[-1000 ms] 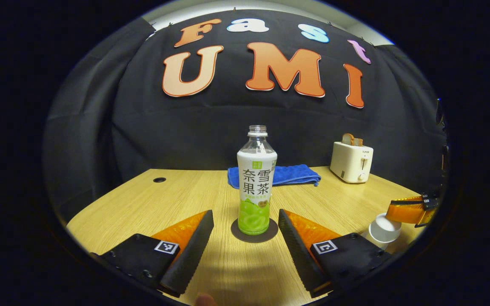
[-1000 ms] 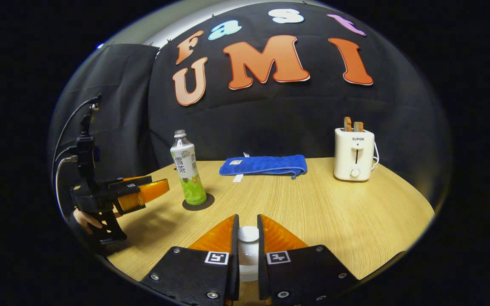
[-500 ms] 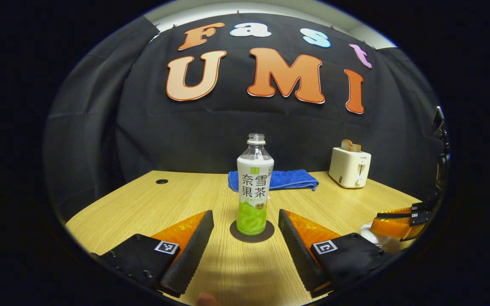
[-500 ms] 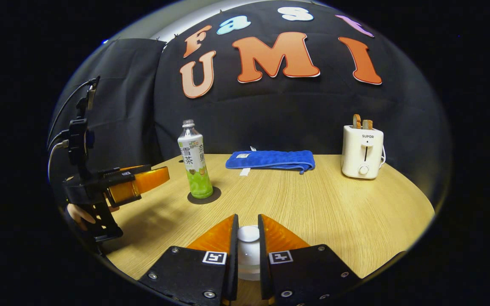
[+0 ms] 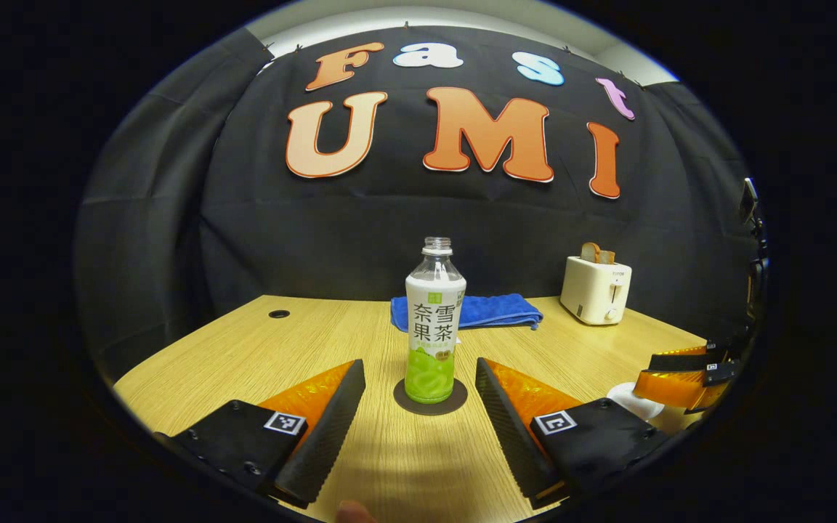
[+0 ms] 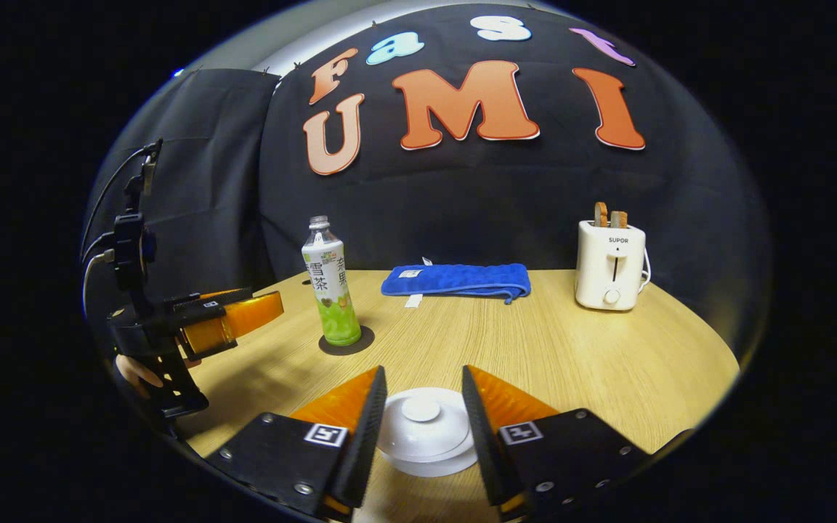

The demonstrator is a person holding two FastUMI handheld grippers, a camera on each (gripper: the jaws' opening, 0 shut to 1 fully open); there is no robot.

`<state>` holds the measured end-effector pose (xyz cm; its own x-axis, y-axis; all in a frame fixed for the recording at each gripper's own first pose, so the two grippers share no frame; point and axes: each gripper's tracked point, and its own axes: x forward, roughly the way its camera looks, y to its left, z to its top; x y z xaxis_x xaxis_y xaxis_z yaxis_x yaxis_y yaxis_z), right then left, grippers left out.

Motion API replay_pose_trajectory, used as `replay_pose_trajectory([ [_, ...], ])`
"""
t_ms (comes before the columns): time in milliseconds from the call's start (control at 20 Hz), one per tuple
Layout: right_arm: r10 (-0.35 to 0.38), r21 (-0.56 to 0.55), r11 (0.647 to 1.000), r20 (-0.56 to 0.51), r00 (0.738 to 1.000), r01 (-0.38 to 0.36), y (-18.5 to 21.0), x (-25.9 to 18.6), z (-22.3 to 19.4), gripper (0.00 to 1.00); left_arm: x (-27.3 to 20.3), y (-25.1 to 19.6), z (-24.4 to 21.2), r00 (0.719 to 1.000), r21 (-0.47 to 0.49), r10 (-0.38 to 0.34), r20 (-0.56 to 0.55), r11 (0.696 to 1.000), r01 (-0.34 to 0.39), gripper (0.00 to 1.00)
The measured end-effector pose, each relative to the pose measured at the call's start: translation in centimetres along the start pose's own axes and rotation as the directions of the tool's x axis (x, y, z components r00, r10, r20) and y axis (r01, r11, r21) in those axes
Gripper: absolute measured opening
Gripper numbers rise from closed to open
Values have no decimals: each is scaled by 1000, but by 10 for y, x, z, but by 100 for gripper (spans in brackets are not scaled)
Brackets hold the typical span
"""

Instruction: Open the teacup lid with one hand, grasp the water bottle and pour water into the teacup with the other hand; after pouring, place the water bottle on the coaster and then close the teacup lid.

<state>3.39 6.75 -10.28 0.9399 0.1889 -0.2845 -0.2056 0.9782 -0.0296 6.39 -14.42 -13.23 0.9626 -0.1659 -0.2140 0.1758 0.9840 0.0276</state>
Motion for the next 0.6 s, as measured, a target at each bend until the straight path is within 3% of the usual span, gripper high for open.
replay_pose_trajectory([
  [50, -11, -9, 1000, 10, 1000, 12, -2, -4, 3, 65, -1, 0, 1, 1000, 0, 3, 5, 1000, -3, 97],
  [100, -23, -19, 1000, 20, 1000, 23, -5, -7, 8, 84, -2, 1, 3, 1000, 0, 5, 12, 1000, -5, 97],
  [200, -38, -28, 999, 40, 998, 39, -9, -13, 16, 95, -5, 2, 6, 1000, 4, 8, 20, 1000, -8, 98],
  [600, -128, -34, 991, 105, 986, 132, -37, -36, 39, 97, -13, 4, 15, 998, -41, 6, 68, 999, -4, 98],
])
